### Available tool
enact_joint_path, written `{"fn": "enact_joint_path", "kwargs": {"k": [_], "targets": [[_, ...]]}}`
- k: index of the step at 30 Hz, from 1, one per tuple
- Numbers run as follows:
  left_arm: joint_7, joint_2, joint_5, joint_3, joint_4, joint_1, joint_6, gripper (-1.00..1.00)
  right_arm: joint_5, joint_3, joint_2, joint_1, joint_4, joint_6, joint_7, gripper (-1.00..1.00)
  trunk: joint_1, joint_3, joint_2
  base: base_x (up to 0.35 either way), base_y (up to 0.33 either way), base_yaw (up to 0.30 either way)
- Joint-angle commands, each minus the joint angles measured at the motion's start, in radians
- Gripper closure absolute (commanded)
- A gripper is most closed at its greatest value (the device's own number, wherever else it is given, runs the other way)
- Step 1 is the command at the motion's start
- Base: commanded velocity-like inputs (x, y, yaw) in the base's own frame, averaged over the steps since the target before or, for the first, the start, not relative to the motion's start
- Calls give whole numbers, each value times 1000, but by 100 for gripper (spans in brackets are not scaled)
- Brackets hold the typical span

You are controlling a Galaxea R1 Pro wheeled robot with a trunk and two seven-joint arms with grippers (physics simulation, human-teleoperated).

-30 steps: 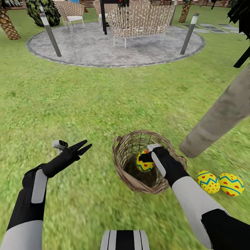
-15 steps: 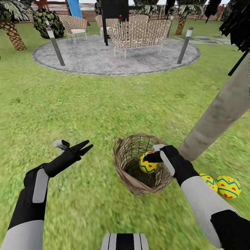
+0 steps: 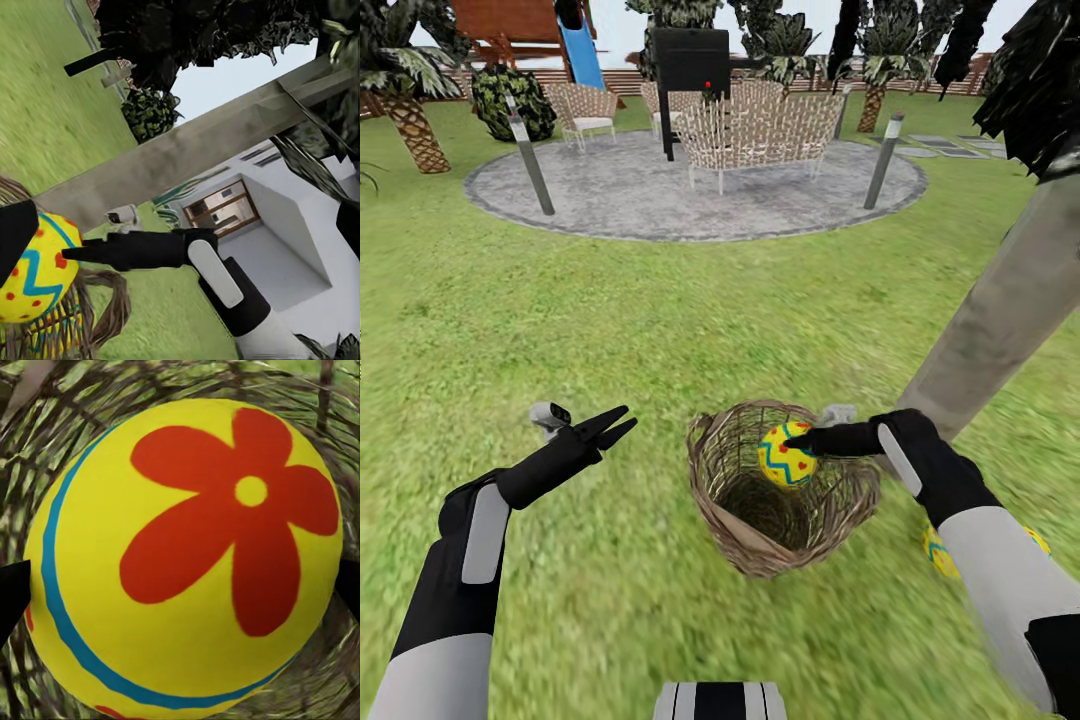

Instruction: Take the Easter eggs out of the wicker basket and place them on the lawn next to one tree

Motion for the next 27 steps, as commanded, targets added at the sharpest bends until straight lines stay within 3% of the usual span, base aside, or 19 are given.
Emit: {"fn": "enact_joint_path", "kwargs": {"k": [1,2,4,5,7,8,10,16,20,27], "targets": [[-3,-1,-2,2,0,-1,4,-100,-3,-9,-24,0,-2,3,109,100,0,3,0,0,0,0],[-3,-1,-3,2,0,-1,3,-100,-4,-14,-49,2,-1,3,210,100,-1,7,0,0,0,0],[-3,-1,-2,2,0,-1,3,-100,-7,-33,-84,3,4,4,351,100,-2,15,1,0,0,0],[-3,-1,-3,2,0,-1,2,-100,-7,-66,-90,3,8,4,396,100,-2,19,1,0,0,0],[-3,-1,-3,2,0,-1,2,-100,-9,-182,-96,27,12,5,499,100,-3,26,1,0,0,0],[-3,-1,-2,2,1,-1,2,-100,-8,-218,-97,41,11,5,545,100,-4,30,2,0,0,0],[-4,-1,-2,1,1,-1,-3,-100,-3,-242,-97,52,4,13,610,100,-5,38,2,0,0,0],[-9,-1,6,5,18,-1,-10,-100,-6,-245,-95,59,11,15,625,100,-5,38,2,-29,-9,0],[-7,-23,3,3,38,-1,-12,-100,-7,-246,-94,61,14,21,648,100,-5,38,2,-297,-75,0],[-7,-29,3,2,56,-1,-12,-100,-8,-245,-93,67,16,23,656,100,-5,38,2,-333,-83,-39]]}}
